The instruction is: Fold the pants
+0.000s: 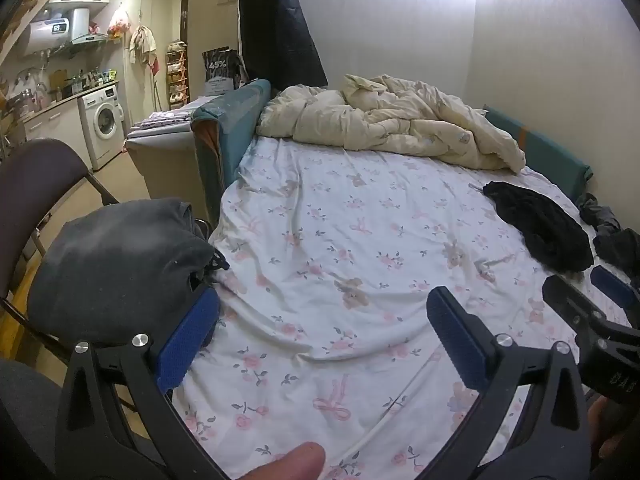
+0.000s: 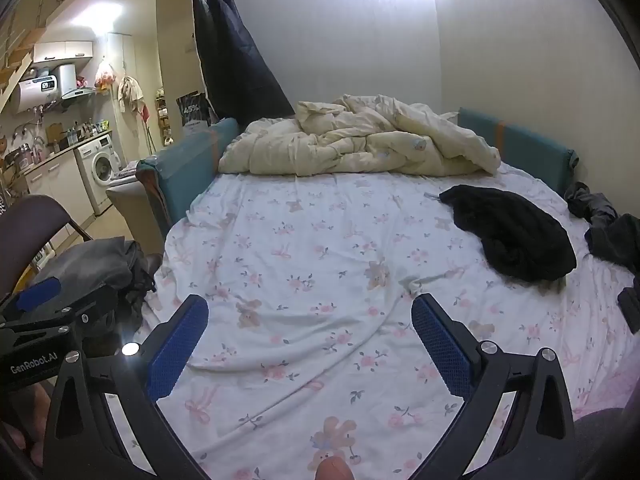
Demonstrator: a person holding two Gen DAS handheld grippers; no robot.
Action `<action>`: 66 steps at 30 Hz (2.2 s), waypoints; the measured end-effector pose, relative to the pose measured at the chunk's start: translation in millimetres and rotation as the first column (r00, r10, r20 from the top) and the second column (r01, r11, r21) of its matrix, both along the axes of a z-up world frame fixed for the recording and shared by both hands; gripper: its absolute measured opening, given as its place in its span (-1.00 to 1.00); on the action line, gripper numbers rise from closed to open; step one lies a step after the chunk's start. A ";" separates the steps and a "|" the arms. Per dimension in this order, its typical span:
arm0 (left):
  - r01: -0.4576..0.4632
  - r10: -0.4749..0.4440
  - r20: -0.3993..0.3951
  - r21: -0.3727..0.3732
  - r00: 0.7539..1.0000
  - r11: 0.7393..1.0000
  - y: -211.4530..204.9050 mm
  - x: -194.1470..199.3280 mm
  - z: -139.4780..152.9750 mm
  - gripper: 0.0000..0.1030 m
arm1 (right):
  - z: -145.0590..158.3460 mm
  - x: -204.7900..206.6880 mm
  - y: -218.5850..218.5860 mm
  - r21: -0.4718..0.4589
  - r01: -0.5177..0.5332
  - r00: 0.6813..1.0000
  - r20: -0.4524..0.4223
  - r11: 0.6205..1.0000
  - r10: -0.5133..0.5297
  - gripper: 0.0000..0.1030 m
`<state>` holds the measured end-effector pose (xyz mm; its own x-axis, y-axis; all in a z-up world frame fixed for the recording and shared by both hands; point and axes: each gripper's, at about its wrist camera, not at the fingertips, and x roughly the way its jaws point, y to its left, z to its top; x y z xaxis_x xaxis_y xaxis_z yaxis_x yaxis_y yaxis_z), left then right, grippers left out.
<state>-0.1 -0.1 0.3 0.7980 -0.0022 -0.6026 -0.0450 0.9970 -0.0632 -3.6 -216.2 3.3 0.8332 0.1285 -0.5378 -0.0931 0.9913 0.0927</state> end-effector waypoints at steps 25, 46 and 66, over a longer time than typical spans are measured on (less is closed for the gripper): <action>-0.009 0.009 0.026 0.007 1.000 1.000 -1.7 -2.2 5.3 1.00 | 1.3 0.8 -1.6 0.002 0.004 1.000 0.003 1.000 -0.004 1.00; -0.008 0.008 0.029 0.004 1.000 1.000 -0.1 -3.1 4.9 1.00 | 1.7 1.7 -2.9 0.003 0.003 1.000 0.002 1.000 -0.003 1.00; -0.009 0.009 0.027 0.002 1.000 1.000 -0.1 -1.7 5.9 1.00 | 2.1 1.1 -2.8 0.005 0.004 1.000 0.002 1.000 -0.004 1.00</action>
